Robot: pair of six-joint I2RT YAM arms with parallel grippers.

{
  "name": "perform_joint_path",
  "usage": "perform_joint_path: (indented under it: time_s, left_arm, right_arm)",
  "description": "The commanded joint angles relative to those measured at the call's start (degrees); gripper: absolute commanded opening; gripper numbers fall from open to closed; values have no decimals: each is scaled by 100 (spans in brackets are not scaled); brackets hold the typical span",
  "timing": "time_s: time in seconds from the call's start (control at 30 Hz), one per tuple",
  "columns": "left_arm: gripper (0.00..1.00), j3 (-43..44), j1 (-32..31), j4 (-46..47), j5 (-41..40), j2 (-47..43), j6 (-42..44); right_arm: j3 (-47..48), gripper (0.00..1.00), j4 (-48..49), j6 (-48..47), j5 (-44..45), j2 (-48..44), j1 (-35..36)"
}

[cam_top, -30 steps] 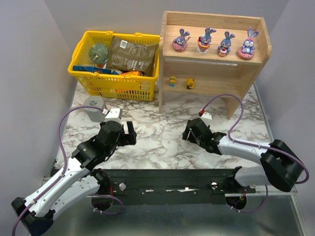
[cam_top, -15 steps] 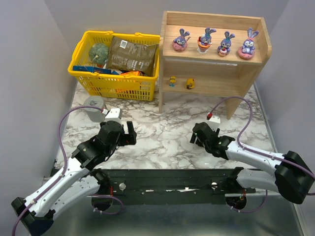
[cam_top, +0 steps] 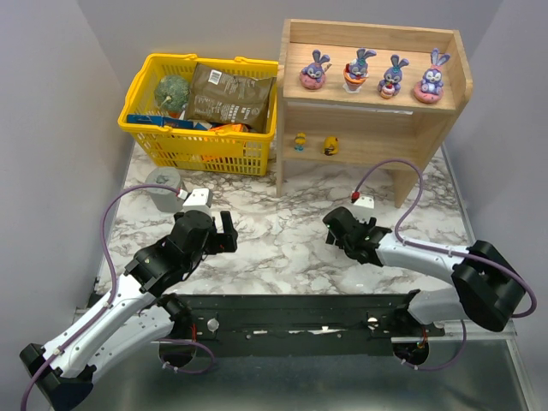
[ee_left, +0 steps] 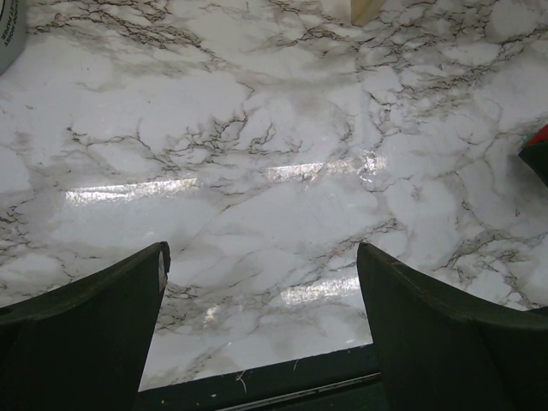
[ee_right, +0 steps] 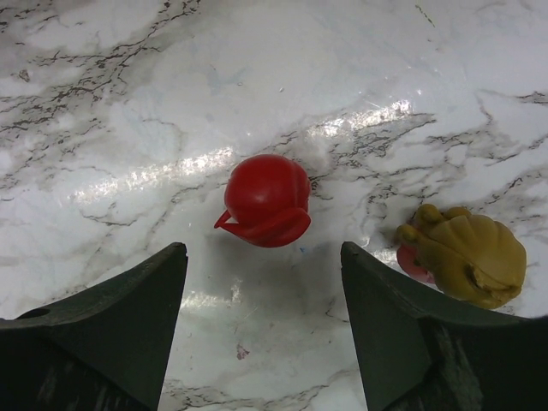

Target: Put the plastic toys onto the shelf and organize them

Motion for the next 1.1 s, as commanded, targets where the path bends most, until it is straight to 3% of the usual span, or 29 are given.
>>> perform_joint_path:
  time_s: [0.0,1.07]
  left_arm:
    - [99,62,19,49,19,-43,46]
    - [99,62,19,66,46,10,55]
  right_arm:
    - [204,80,100,107,439,225,29]
    - [353,59,601,-156,677,744,-322]
